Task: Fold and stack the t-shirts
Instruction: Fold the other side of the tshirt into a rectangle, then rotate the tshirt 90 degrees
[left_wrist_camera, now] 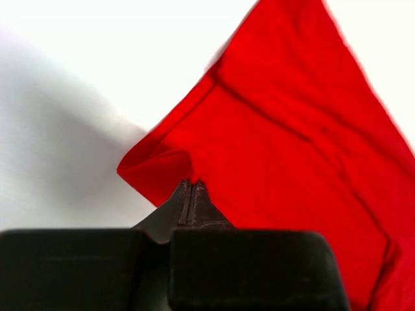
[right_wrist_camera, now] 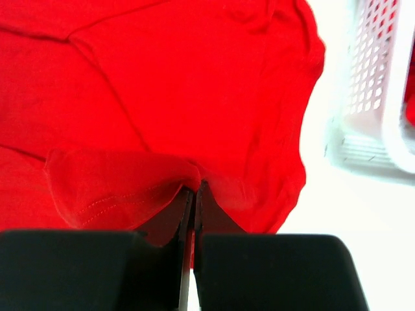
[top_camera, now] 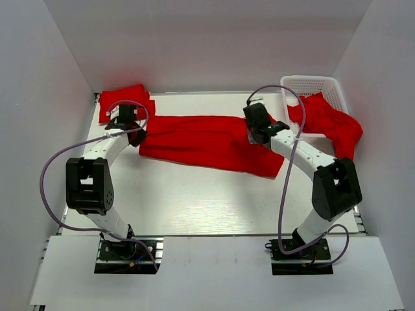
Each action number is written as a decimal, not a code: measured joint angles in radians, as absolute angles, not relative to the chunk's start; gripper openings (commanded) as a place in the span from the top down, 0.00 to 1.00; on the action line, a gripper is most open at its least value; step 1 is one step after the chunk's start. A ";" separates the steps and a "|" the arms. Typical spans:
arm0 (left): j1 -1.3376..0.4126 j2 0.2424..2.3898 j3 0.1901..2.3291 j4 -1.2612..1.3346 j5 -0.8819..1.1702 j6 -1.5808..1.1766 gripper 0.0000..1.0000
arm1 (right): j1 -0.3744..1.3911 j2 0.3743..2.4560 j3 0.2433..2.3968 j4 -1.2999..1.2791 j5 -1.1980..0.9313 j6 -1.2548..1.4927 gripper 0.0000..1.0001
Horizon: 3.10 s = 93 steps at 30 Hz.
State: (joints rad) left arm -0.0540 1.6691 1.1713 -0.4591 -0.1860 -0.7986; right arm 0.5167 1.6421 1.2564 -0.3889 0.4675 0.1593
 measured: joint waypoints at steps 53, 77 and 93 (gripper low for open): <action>-0.054 2.005 1.483 -0.426 -0.204 -0.718 0.00 | 0.366 2.272 1.941 -0.439 0.280 -0.125 0.85; -0.063 1.940 1.483 -0.373 -0.060 -0.509 0.00 | 0.366 2.135 1.774 -0.419 0.289 0.034 0.10; -0.105 2.070 1.427 -0.284 0.144 -0.394 0.00 | 0.358 2.033 1.461 -0.438 0.178 0.309 0.10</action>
State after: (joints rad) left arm -0.1047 2.0697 1.4265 -0.2840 0.1444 -0.3939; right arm 0.3580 2.0327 1.4612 -0.4381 0.1780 0.3092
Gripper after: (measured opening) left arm 0.997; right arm 0.905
